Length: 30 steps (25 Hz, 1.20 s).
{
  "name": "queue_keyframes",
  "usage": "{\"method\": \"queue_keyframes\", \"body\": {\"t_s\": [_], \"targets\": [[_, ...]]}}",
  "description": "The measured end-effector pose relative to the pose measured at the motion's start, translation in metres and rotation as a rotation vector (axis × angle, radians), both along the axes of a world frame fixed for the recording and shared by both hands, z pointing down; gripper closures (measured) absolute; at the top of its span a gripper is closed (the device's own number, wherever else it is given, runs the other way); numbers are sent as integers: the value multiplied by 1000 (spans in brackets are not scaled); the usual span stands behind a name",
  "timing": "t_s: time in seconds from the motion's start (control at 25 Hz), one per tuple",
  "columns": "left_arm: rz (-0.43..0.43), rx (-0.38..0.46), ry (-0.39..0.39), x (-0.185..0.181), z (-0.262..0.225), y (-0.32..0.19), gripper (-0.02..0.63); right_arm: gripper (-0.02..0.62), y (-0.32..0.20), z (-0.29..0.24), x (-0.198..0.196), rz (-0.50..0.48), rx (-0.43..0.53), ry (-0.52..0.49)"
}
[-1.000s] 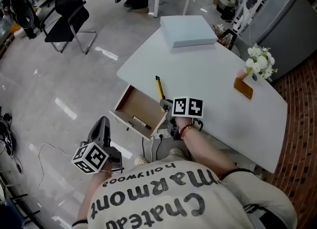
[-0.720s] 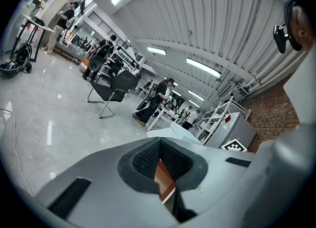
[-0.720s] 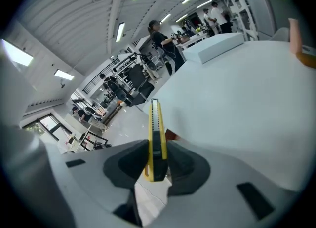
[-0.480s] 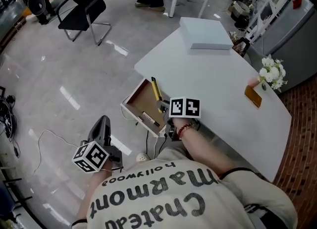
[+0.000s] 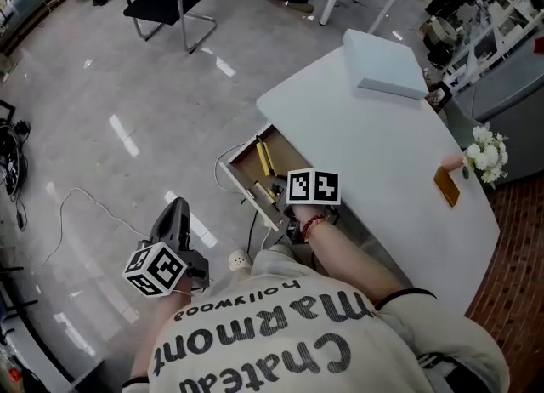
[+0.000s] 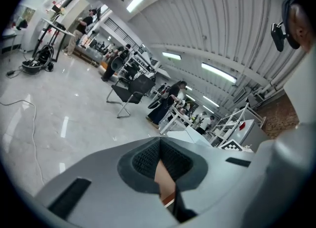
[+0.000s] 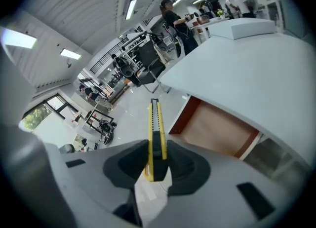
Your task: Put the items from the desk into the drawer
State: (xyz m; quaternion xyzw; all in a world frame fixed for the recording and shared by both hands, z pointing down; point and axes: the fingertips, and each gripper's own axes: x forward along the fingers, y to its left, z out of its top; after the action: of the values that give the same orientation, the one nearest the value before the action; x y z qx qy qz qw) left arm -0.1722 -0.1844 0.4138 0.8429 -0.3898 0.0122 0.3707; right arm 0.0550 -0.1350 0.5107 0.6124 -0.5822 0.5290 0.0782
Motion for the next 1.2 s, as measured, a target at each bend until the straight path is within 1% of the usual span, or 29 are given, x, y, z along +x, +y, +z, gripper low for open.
{"method": "queue_keyframes", "body": {"t_s": [0.24, 0.44, 0.64, 0.76, 1.0, 1.2], "targets": [[-78, -85, -28, -10, 34, 11, 604, 476, 1, 42, -9, -107, -114, -2], [-160, -126, -44, -6, 50, 19, 604, 476, 2, 84, -6, -244, -204, 28], [-248, -172, -76, -12, 65, 38, 604, 476, 9, 133, -5, -341, -303, 31], [-291, -207, -105, -20, 78, 53, 604, 476, 14, 163, -2, -385, -357, 50], [-379, -267, -130, -27, 101, 82, 604, 476, 24, 210, 5, -461, -440, 72], [-416, -307, -157, -32, 114, 98, 604, 474, 24, 235, 10, -462, -472, 78]]}}
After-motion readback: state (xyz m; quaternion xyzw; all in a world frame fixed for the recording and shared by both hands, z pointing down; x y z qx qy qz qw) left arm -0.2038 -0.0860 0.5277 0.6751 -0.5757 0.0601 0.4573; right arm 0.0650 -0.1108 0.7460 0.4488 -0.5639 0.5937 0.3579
